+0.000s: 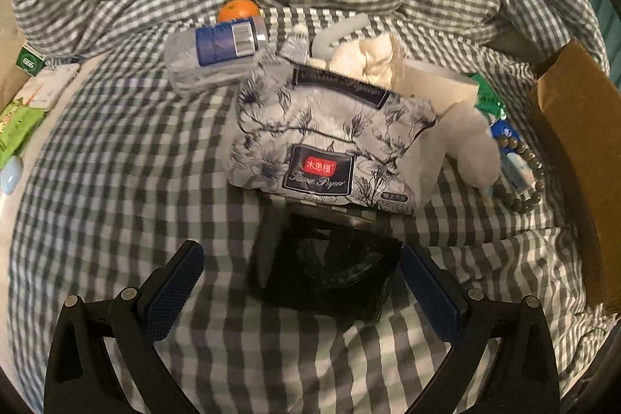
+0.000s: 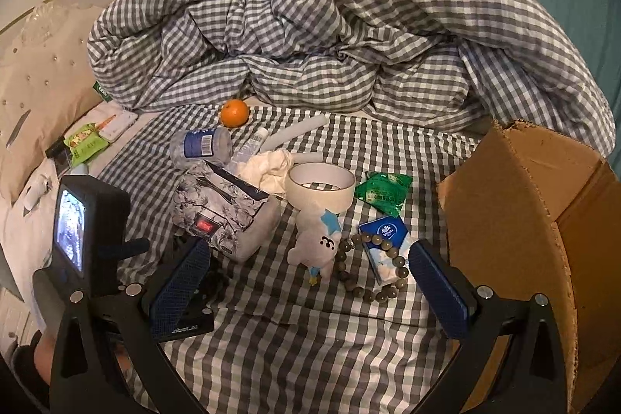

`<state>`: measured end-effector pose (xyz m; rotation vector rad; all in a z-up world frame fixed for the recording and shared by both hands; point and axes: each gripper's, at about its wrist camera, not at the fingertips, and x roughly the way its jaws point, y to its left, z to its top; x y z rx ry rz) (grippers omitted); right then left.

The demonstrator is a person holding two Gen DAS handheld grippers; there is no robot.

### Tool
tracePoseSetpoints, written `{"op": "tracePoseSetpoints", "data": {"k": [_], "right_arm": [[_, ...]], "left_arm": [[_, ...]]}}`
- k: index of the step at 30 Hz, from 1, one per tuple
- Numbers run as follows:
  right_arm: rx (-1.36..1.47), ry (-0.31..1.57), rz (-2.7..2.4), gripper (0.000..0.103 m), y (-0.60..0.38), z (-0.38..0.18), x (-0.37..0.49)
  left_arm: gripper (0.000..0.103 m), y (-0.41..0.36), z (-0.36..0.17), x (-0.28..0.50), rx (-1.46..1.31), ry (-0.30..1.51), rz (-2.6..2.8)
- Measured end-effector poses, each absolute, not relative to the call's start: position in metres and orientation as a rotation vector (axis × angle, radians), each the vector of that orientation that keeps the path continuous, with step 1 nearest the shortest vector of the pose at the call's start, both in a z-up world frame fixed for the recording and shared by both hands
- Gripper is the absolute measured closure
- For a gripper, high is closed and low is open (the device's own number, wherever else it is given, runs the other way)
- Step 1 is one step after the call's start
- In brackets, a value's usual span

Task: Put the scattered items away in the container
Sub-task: 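Reach the left gripper to the black square object and grasp it, then grasp the white plush toy with the right gripper while the left holds the black object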

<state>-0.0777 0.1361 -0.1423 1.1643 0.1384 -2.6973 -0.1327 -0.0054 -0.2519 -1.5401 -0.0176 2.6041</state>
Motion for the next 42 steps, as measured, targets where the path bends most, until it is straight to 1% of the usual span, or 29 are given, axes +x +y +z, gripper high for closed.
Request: {"op": "tracePoseSetpoints", "data": {"k": [9,10,11,12,13,14,18,24,25,27,29,31,37,39,40,41,42], "right_arm": [[1.209,0.138,-2.67,0.0,0.136,-0.158,-0.089],[1.216,0.136,-2.667,0.0,0.136,-0.159,-0.09],[1.226,0.128,-2.662,0.0,0.137,-0.162,-0.091],[1.233,0.12,-2.656,0.0,0.137,-0.164,-0.092],[1.242,0.11,-2.65,0.0,0.138,-0.166,-0.093],[1.254,0.101,-2.642,0.0,0.138,-0.169,-0.095],[1.288,0.093,-2.629,0.0,0.14,-0.179,-0.102],[1.306,0.118,-2.617,0.0,0.137,-0.187,-0.118],[1.31,0.123,-2.613,0.002,0.137,-0.188,-0.12],[1.329,0.127,-2.598,0.01,0.135,-0.194,-0.127],[1.352,0.108,-2.577,0.028,0.135,-0.2,-0.133],[1.384,0.091,-2.557,0.032,0.134,-0.208,-0.141],[1.433,0.112,-2.549,0.032,0.13,-0.225,-0.154],[1.449,0.124,-2.548,0.033,0.13,-0.231,-0.158],[1.457,0.122,-2.544,0.036,0.13,-0.234,-0.16],[1.468,0.12,-2.539,0.045,0.13,-0.237,-0.162],[1.479,0.119,-2.537,0.05,0.13,-0.241,-0.165]], "left_arm": [[0.0,-0.007,-0.273,-0.137,-1.546,-0.061,2.599],[0.001,-0.008,-0.273,-0.137,-1.537,-0.063,2.605],[0.003,-0.008,-0.272,-0.136,-1.524,-0.069,2.612],[0.008,-0.009,-0.271,-0.137,-1.516,-0.074,2.62],[0.018,-0.011,-0.27,-0.136,-1.514,-0.083,2.629],[0.025,-0.013,-0.269,-0.136,-1.512,-0.096,2.634],[0.025,-0.021,-0.261,-0.137,-1.499,-0.165,2.637],[0.025,-0.037,-0.247,-0.137,-1.471,-0.212,2.682],[0.025,-0.04,-0.244,-0.137,-1.466,-0.215,2.692],[0.025,-0.045,-0.24,-0.136,-1.46,-0.22,2.706],[0.025,-0.05,-0.235,-0.136,-1.45,-0.231,2.719],[0.025,-0.053,-0.23,-0.136,-1.435,-0.241,2.734],[0.025,-0.058,-0.223,-0.137,-1.413,-0.236,2.751],[0.025,-0.06,-0.222,-0.136,-1.408,-0.241,2.752],[0.025,-0.061,-0.221,-0.136,-1.407,-0.245,2.754],[0.025,-0.062,-0.221,-0.136,-1.406,-0.245,2.755],[0.025,-0.063,-0.221,-0.136,-1.406,-0.245,2.758]]}}
